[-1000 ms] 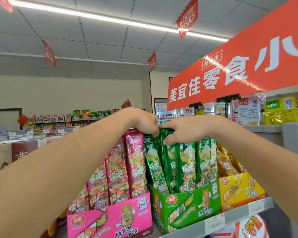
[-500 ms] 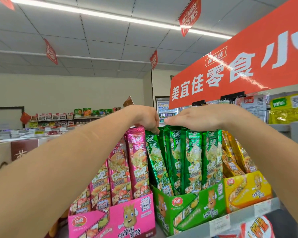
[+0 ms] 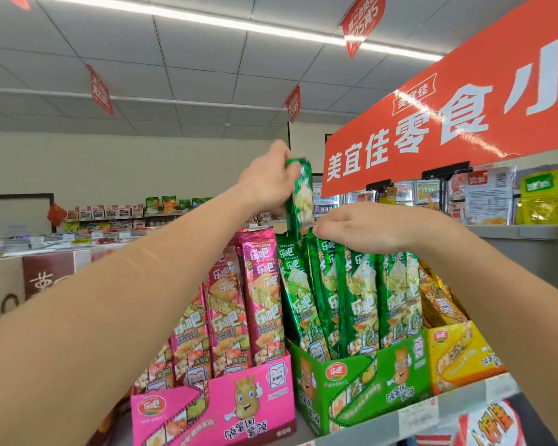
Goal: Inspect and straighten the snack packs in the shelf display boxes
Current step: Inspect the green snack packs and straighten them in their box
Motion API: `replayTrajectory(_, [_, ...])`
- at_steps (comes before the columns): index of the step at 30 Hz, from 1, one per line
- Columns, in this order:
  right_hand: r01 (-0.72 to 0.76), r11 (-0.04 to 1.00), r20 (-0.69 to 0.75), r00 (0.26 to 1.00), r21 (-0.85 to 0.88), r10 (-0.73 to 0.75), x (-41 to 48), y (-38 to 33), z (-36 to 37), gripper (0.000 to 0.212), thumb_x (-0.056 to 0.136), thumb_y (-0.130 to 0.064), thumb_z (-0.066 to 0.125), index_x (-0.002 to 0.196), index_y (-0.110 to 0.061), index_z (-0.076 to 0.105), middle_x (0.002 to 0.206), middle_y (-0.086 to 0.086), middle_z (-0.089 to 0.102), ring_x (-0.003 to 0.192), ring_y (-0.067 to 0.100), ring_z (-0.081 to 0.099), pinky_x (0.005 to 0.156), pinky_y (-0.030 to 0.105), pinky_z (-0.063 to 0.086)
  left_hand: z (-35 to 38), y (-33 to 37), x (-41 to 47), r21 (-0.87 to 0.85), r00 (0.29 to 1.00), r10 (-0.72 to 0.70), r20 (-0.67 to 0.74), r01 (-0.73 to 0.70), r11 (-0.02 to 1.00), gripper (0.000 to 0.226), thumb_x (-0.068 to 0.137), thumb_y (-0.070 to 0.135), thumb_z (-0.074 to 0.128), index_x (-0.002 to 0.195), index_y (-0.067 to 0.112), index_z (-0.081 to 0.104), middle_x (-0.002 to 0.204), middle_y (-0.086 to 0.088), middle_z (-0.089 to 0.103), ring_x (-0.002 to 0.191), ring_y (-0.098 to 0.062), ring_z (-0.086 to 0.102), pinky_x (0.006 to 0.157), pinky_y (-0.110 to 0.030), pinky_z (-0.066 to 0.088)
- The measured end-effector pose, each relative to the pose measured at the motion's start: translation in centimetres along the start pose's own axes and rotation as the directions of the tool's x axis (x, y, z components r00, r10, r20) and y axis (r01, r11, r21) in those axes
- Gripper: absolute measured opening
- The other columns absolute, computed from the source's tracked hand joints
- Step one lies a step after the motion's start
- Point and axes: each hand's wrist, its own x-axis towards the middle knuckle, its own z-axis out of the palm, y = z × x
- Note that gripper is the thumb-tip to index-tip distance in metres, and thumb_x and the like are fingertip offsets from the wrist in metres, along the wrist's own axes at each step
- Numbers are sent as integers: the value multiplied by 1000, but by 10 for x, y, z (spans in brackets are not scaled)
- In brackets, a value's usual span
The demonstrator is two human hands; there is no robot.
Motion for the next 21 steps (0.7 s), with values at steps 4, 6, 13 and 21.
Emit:
replayTrajectory(4, [7, 1000, -6, 1000, 10, -7, 1, 0, 2, 52, 104, -45, 28, 139, -14, 51, 147, 5, 49, 131, 23, 47, 108, 32, 33, -23, 18, -4, 36, 857, 248, -453, -260, 965, 11, 100, 24, 45, 99, 15, 40, 75, -1, 47, 72, -24, 47, 66, -39, 40])
replayTrajectory(6, [19, 1000, -38, 999, 15, -19, 0, 1, 3, 51, 104, -45, 29, 140, -17, 50, 148, 3, 48, 132, 21, 47, 107, 31, 34, -34, 28, -12, 35, 747, 294, -596, -342, 939, 14, 98, 24, 47, 103, 11, 47, 82, 0, 46, 75, -19, 41, 65, -32, 31])
replayTrajectory(13, [135, 987, -422, 903, 93, -84, -10, 0, 15, 106, 63, -93, 33, 149, -33, 21, 147, -8, 47, 131, 18, 48, 110, 45, 34, -60, 49, -52, 38, 459, 289, -840, -481, 876, 20, 97, 22, 51, 98, 2, 56, 77, 0, 45, 71, -17, 45, 62, -28, 36])
replayTrajectory(21, [482, 852, -670, 704, 205, -237, -44, -37, 36, 94, 74, -79, 48, 152, -38, 17, 138, -28, 48, 116, -19, 33, 103, 15, 25, -71, 68, -90, -46, 446, 208, -870, -496, 867, 21, 98, 23, 52, 83, 33, 41, 71, -1, 38, 67, -13, 38, 63, -24, 34])
